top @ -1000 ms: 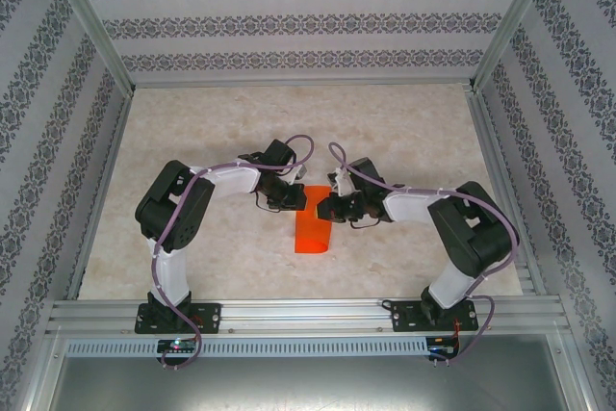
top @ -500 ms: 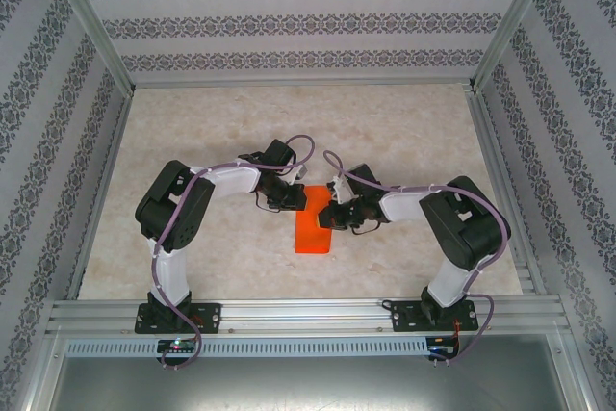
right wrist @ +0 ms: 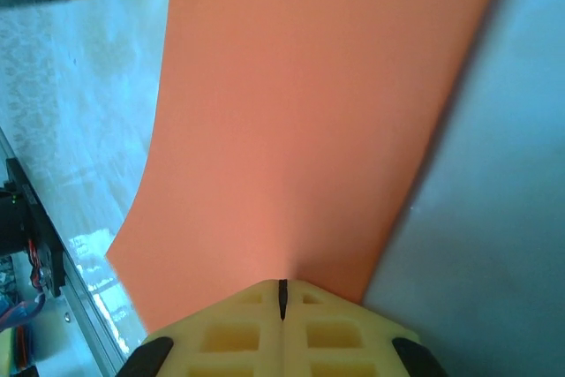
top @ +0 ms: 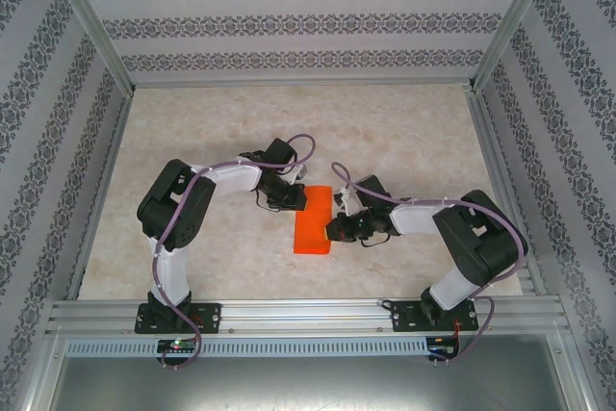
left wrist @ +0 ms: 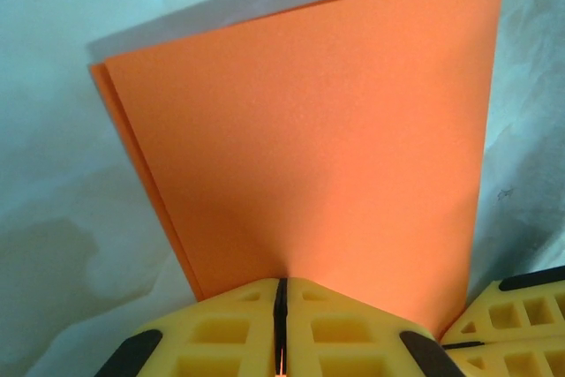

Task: Fold a paper plane with a square sheet of paper (pick it up from the middle)
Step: Fold the square sheet of paper in half at the center of the table.

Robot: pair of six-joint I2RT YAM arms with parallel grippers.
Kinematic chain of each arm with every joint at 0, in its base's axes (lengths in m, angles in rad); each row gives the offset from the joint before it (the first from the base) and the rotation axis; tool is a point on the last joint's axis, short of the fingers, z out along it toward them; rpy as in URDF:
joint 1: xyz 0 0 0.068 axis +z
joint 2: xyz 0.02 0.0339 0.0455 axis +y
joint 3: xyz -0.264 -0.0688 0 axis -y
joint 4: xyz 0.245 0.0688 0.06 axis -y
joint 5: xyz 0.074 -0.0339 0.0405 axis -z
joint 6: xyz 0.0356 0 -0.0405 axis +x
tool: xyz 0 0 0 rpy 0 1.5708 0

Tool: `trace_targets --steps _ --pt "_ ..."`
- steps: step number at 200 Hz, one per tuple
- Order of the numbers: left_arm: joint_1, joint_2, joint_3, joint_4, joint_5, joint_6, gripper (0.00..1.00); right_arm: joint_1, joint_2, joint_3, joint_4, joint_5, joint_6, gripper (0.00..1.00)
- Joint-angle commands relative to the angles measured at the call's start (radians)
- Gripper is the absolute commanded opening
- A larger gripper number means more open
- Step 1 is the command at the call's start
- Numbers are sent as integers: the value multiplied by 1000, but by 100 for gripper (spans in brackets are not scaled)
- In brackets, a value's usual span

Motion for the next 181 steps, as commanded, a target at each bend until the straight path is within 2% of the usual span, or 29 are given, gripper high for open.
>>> trace_targets --steps 1,51,96,138,181 --pt "12 79 -40 -162 -133 34 12 20 -29 -58 -135 9 -12 4" --pt "12 86 -34 -160 -120 38 12 48 -129 -83 -181 30 21 4" --pt "12 79 -45 -152 -110 40 12 45 -239 9 -132 33 100 4" --pt "12 75 -50 -148 -109 44 12 80 -116 89 -67 36 118 4" --pt "12 73 -50 -142 -104 45 12 126 -30 76 -64 68 101 4"
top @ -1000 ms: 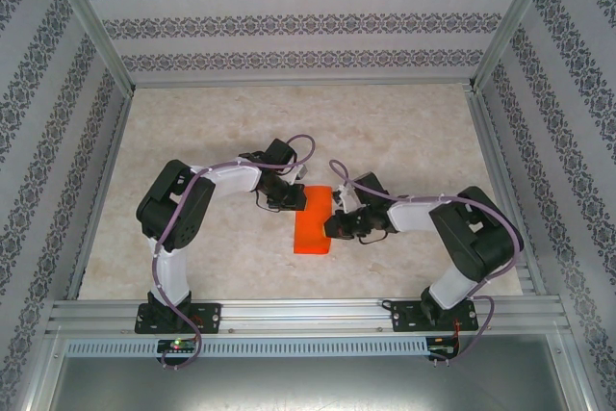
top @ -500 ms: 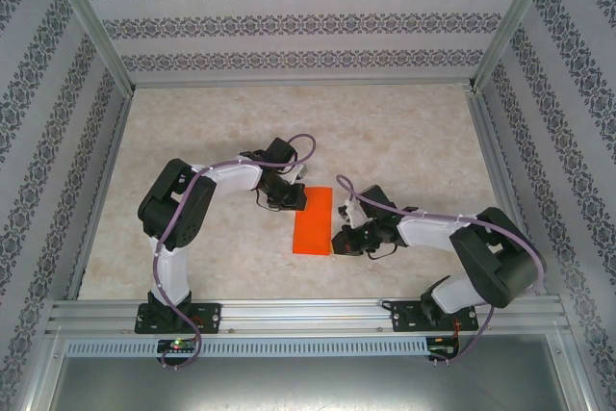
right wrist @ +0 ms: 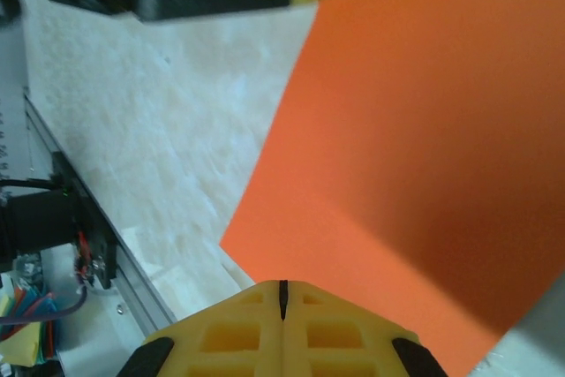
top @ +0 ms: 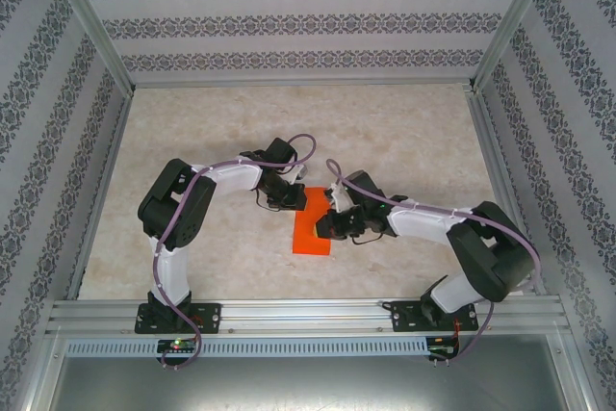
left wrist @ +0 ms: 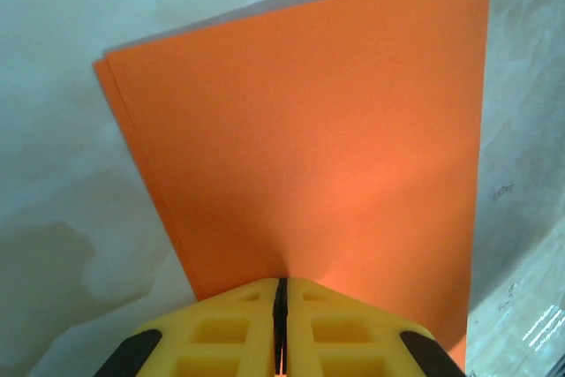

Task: Fold a paper plane with a square sheet of paper (pick it up from the middle)
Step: Fold the square sheet of paper in half at the center of the table.

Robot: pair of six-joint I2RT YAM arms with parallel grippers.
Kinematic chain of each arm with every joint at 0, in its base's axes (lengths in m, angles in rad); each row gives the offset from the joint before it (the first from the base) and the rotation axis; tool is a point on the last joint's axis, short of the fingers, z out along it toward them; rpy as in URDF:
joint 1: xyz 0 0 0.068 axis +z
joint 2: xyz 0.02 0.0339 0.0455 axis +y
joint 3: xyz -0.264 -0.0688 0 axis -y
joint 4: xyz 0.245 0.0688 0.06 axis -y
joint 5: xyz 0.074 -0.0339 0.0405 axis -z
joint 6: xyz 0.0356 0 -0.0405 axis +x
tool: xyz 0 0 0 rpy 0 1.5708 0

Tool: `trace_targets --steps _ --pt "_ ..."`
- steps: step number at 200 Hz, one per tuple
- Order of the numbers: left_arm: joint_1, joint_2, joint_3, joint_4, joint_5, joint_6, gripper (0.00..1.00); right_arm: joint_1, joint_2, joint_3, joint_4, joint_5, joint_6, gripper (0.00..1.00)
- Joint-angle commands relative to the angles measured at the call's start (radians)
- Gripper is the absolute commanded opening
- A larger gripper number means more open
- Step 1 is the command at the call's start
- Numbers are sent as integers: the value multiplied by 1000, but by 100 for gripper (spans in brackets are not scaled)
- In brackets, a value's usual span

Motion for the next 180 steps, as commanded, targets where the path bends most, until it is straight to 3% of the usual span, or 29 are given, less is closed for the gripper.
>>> trace_targets --steps 1,100,180 --pt "10 68 -57 -131 -111 27 12 18 40 -8 3 29 -4 4" --pt "11 71 -49 -151 -125 34 13 26 27 -150 32 26 -2 4" --pt "15 68 -40 -165 -129 39 12 51 -73 -212 -149 99 -38 4"
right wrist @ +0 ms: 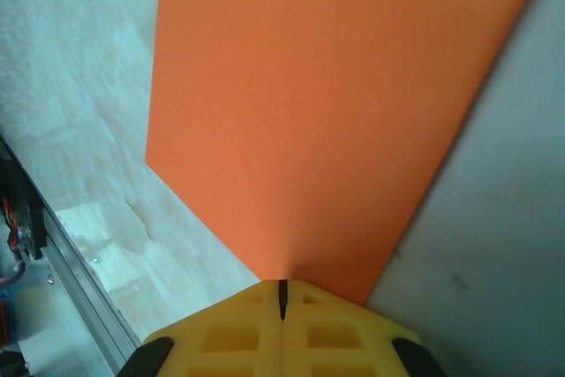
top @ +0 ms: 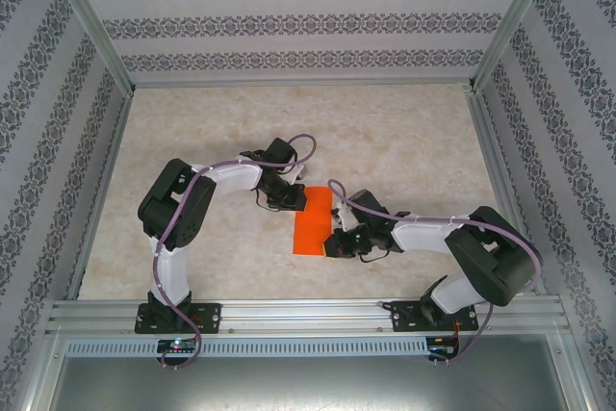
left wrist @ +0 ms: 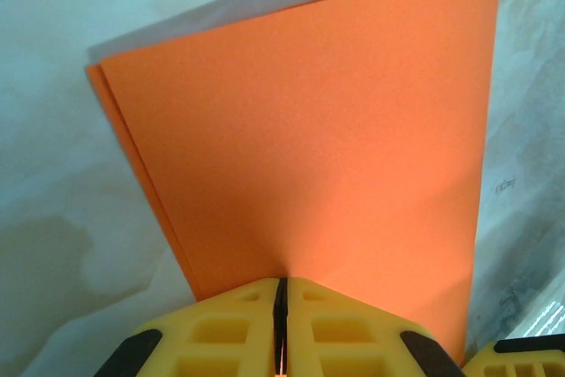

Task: Fold a paper plane with a square sheet of paper (pick it up from the middle)
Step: Fold the square sheet of paper in half at the center of the table.

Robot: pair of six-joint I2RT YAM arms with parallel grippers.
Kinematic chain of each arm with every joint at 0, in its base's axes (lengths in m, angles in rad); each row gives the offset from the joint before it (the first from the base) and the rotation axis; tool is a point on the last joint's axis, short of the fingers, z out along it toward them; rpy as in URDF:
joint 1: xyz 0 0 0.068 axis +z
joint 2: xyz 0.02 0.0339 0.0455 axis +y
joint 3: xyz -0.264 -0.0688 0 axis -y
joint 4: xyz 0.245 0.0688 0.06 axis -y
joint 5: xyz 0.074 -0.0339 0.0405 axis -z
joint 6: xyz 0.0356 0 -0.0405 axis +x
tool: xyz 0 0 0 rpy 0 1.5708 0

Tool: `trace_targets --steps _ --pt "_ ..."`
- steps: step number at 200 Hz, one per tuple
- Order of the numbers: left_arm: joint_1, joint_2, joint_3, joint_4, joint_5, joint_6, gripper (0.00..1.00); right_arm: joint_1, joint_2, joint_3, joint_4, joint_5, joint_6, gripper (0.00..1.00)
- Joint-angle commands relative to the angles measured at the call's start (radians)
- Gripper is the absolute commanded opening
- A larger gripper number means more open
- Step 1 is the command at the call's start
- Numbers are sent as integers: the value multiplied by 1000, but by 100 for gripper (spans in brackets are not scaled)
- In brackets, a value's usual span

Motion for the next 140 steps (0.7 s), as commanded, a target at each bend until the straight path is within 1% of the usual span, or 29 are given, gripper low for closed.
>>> trace_targets --steps 1,33,56,77,98,116,130,140 --pt "15 68 -43 -153 -129 31 12 19 -23 -48 -194 51 -28 4" --pt "15 66 -44 -156 -125 36 12 19 -68 -52 -229 67 -15 4" --pt "15 61 -44 -154 -115 38 12 17 -130 -55 -215 54 11 4" --pt "15 56 -46 -149 -107 35 12 -6 -205 -55 -142 50 55 4" --pt "15 48 -50 -141 -93 32 13 -76 -239 -63 -23 41 110 5" --pt "14 43 -50 -139 -89 35 12 -127 -221 -35 19 43 126 14" --pt "15 38 -50 -138 -85 37 12 -155 -195 -6 45 50 137 14" --pt "15 35 -52 -133 -84 35 12 -172 -164 21 44 54 130 18"
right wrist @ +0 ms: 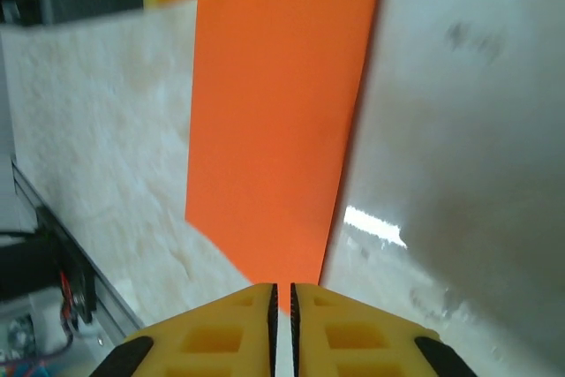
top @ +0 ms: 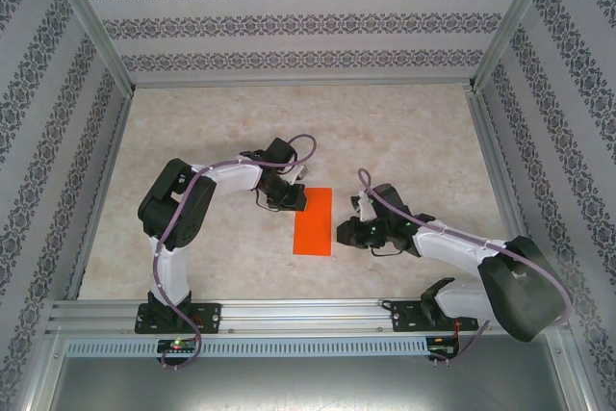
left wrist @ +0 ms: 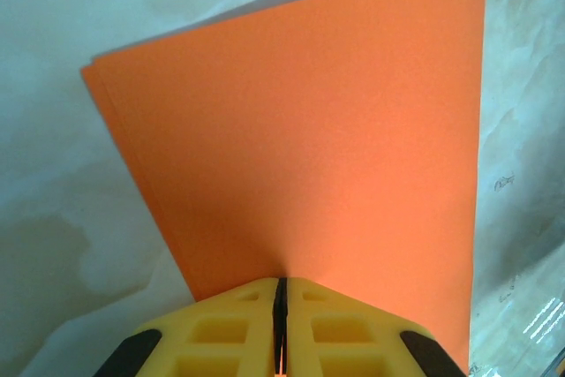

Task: Fold a paper plane with a square sheet of paper (pick it up from the middle)
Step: Fold the square sheet of paper in half at the center of the table, then fold the triangle a second time at the center of the table.

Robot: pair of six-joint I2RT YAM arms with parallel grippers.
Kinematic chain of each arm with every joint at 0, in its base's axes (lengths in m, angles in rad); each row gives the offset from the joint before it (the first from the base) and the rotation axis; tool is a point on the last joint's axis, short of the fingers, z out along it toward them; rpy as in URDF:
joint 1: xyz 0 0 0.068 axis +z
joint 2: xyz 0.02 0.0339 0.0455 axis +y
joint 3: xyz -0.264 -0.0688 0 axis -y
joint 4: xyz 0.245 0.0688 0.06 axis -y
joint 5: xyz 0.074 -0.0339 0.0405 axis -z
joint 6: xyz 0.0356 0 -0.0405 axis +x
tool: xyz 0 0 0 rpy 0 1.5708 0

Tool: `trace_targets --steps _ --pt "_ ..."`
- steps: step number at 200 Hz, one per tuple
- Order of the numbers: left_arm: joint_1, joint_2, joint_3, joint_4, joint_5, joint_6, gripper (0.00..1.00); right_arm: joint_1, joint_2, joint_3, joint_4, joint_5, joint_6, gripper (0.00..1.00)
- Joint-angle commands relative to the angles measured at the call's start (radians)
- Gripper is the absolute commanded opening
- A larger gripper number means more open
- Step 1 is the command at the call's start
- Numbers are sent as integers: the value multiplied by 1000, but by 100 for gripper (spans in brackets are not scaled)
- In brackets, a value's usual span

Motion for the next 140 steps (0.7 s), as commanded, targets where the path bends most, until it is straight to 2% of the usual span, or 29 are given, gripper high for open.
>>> trace_targets --steps 1,57,140 --pt "15 34 -52 -131 -91 28 12 -34 51 64 67 16 24 19" --pt "14 26 -48 -115 -84 22 13 -104 233 223 62 15 -43 33" --pt "14 19 -61 -98 -82 23 13 -133 449 378 31 33 -116 36"
